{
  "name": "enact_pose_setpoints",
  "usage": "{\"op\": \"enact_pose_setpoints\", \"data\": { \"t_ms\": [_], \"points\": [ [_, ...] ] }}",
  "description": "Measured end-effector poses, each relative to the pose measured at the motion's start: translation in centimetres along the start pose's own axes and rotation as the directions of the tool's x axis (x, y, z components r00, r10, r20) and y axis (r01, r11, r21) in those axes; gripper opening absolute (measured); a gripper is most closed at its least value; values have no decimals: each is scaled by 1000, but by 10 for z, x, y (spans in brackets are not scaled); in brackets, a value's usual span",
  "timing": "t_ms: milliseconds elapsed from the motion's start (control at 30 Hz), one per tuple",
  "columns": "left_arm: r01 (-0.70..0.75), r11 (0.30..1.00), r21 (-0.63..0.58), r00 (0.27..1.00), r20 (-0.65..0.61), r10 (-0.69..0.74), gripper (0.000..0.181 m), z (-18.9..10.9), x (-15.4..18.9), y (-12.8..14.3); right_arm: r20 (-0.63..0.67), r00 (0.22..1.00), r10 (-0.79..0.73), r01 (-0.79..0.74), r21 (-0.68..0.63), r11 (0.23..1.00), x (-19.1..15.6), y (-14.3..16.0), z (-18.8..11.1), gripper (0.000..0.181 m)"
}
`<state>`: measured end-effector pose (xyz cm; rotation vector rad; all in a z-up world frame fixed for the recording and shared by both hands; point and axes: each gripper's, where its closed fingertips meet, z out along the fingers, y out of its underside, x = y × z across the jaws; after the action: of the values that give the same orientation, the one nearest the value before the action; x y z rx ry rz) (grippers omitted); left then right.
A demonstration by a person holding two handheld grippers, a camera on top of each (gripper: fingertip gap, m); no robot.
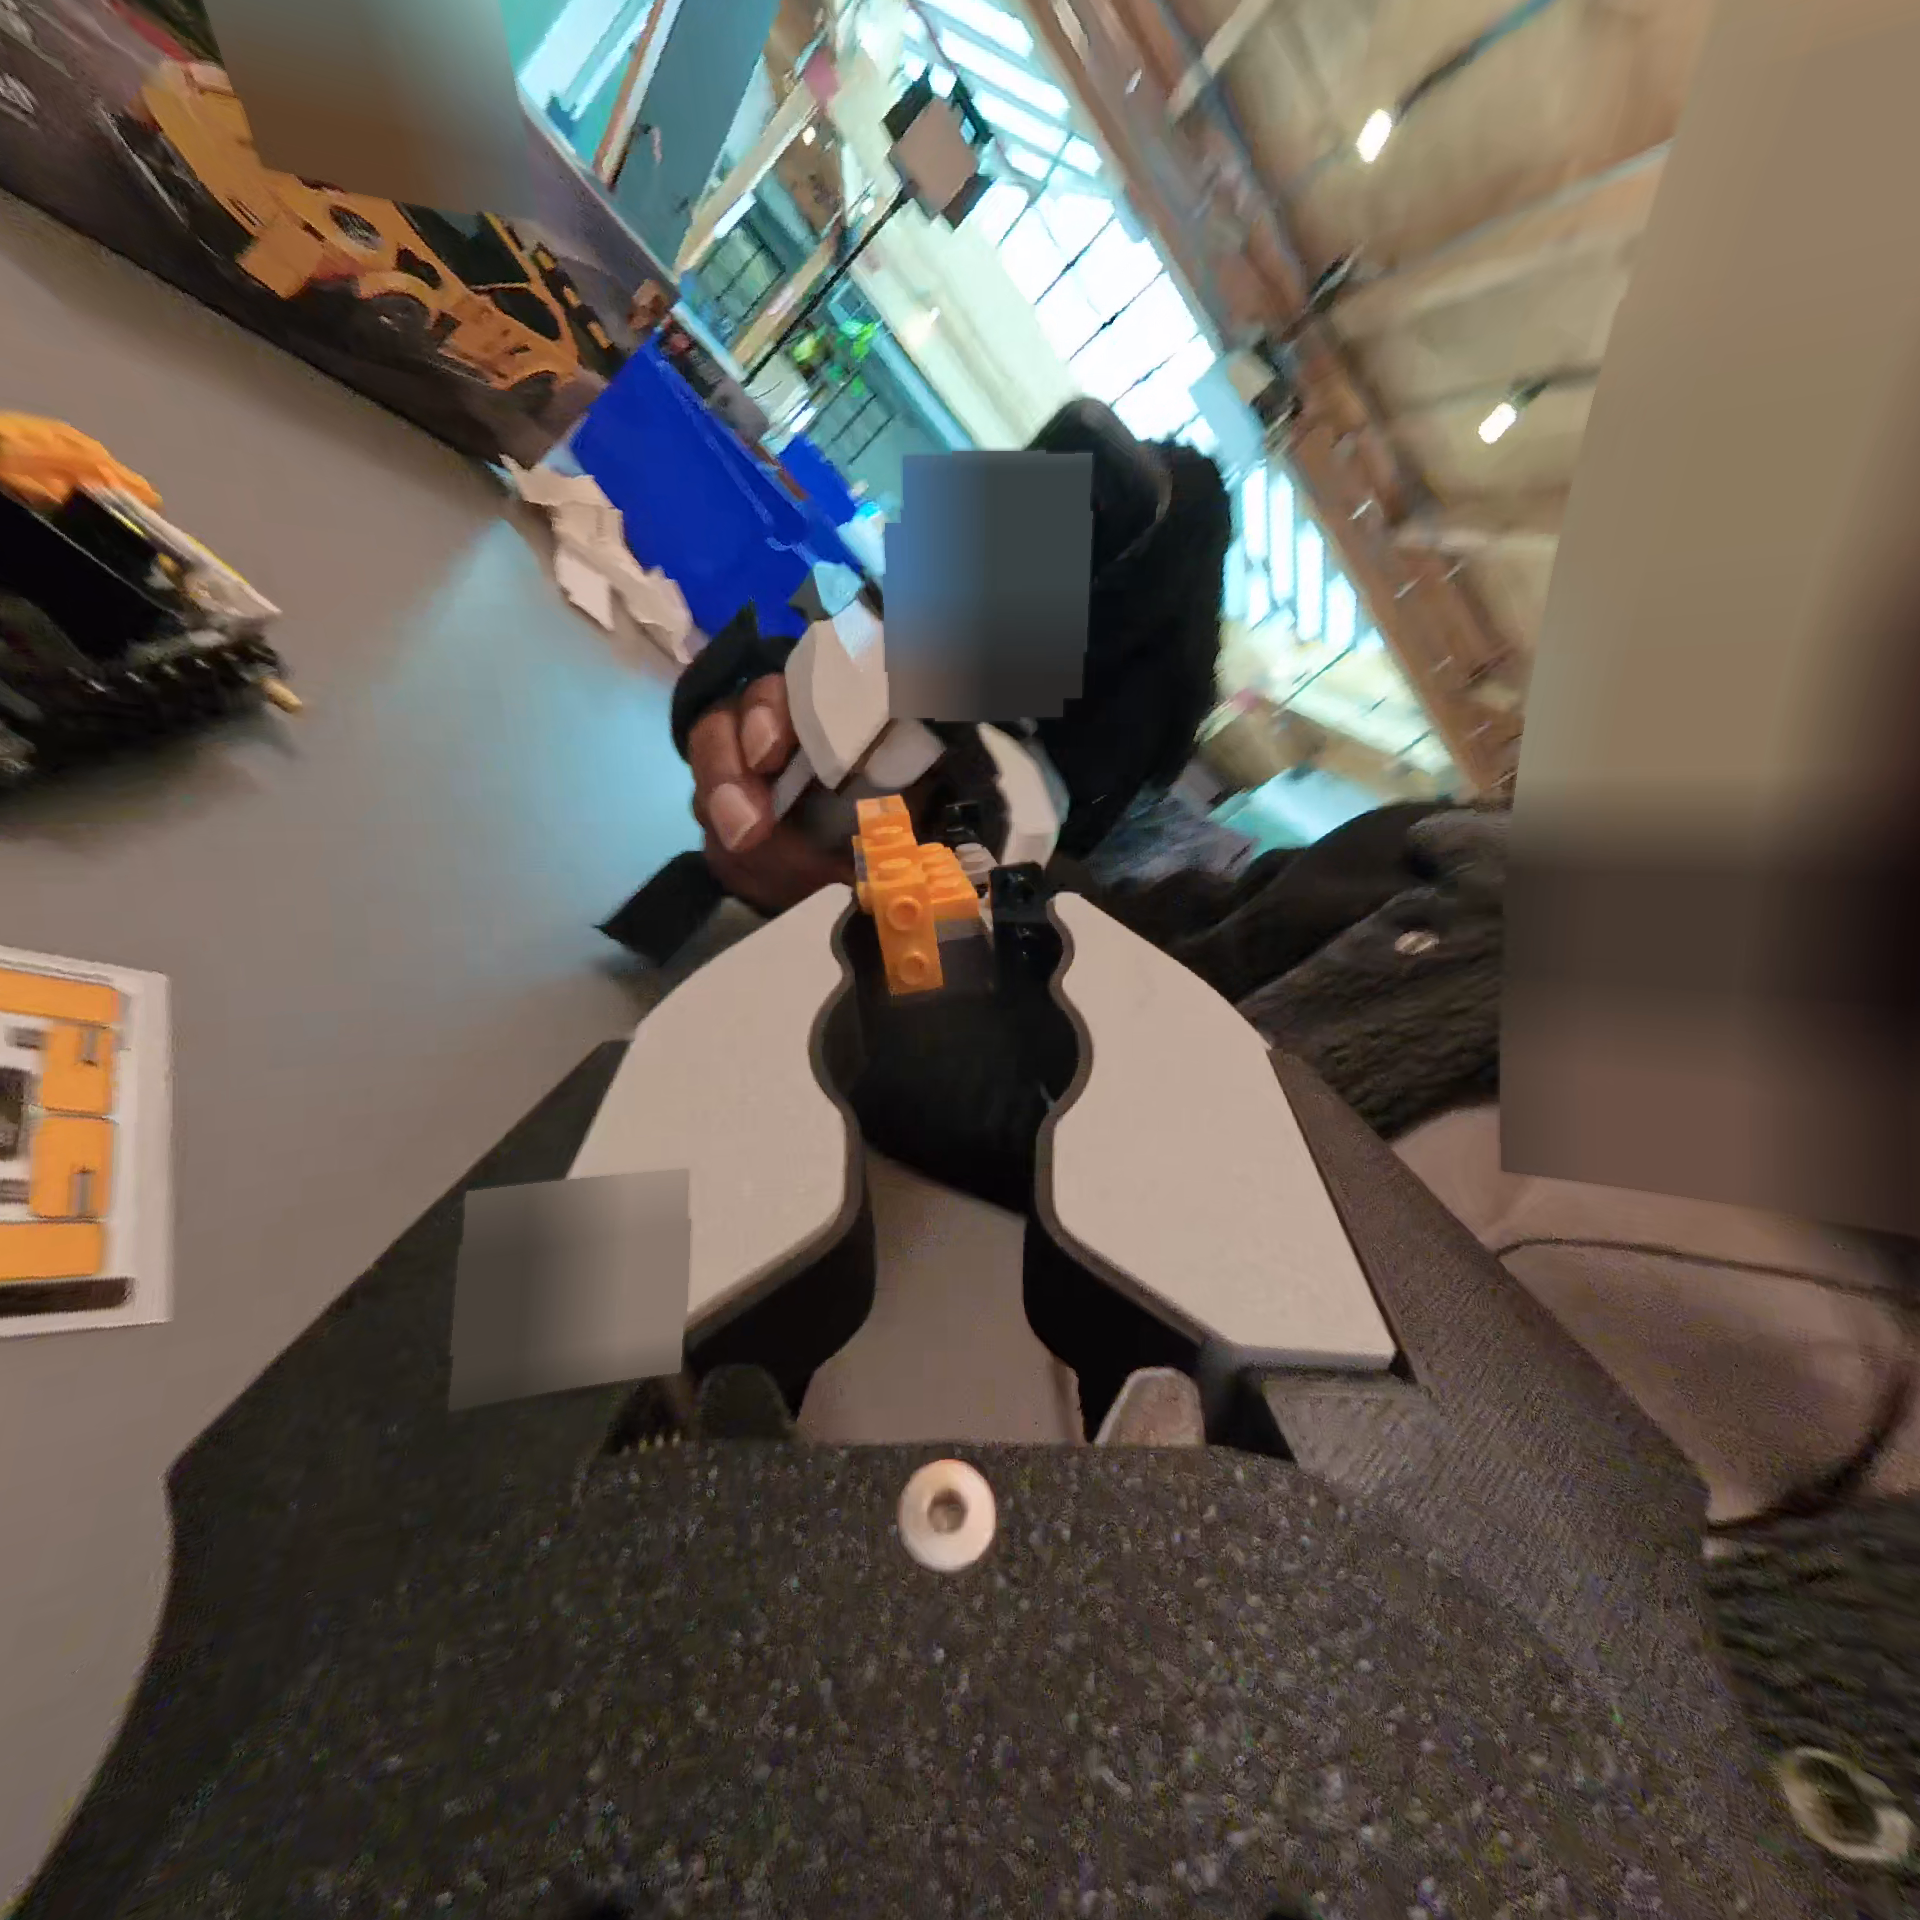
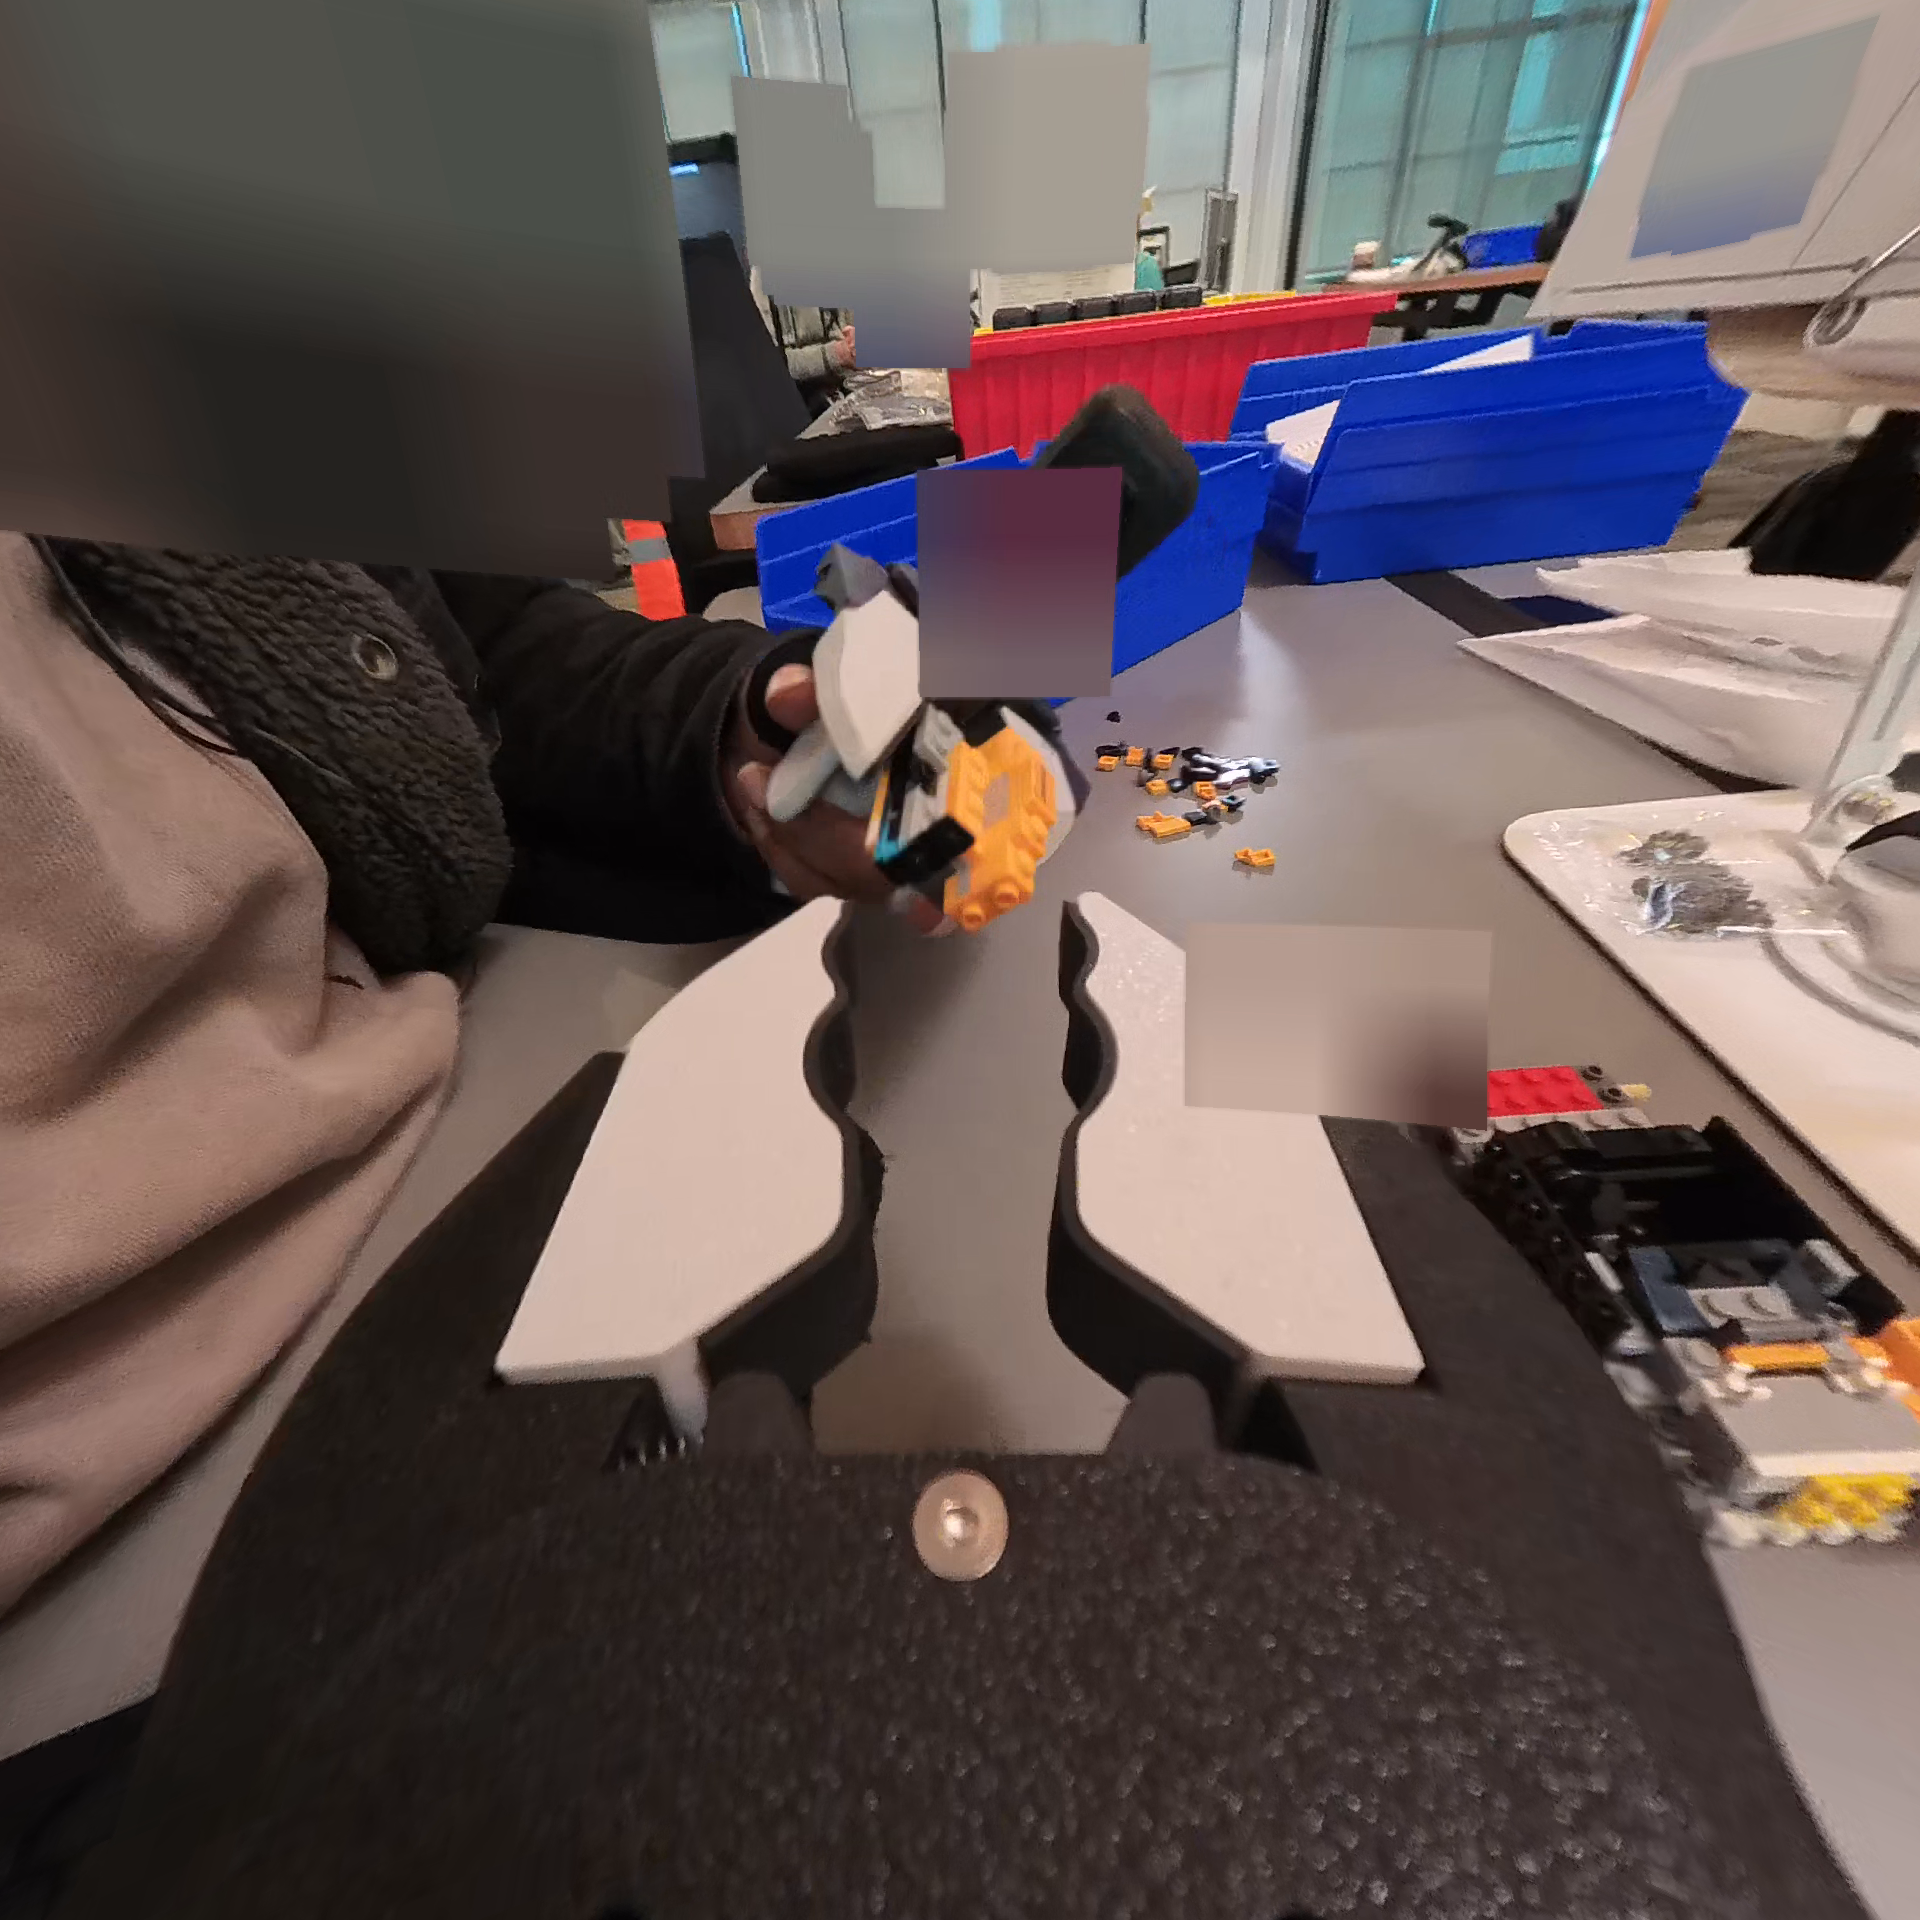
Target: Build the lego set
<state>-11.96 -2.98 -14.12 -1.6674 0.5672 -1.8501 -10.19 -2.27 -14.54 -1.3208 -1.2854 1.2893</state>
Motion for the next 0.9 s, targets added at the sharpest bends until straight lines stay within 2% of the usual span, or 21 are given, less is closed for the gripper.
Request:
{"op": "enact_pose_setpoints", "data": {
  "t_ms": [167,267,367,433,600,733,833,900],
  "points": [
    [-322,937,-138,932,130,339,30,6,-8,13,79,984,157,-155,-29,987,-6,3,2,40],
    [-443,877,-186,871,142,471,30,9,-7,17,67,991,119,-113,-90,990,-11,10,7,41],
    [-548,817,-180,819,83,568,30,13,5,22,57,996,72,-63,-145,987,-16,18,13,41],
    [-609,771,-187,771,85,631,30,15,8,23,61,998,23,-13,-160,987,-21,19,15,33],
    [-635,750,-186,747,100,658,30,13,6,21,24,995,-97,100,-161,982,-24,9,13,28],
    [-655,730,-194,713,159,683,39,9,-1,14,-17,989,-147,141,-191,971,-17,10,9,28],
    [-695,676,-244,640,216,737,40,4,-10,11,-71,977,-203,178,-262,948,-5,22,6,28],
    [-723,612,-321,552,266,790,37,1,-21,10,-127,957,-260,203,-347,916,9,39,5,27]
  ]
}}
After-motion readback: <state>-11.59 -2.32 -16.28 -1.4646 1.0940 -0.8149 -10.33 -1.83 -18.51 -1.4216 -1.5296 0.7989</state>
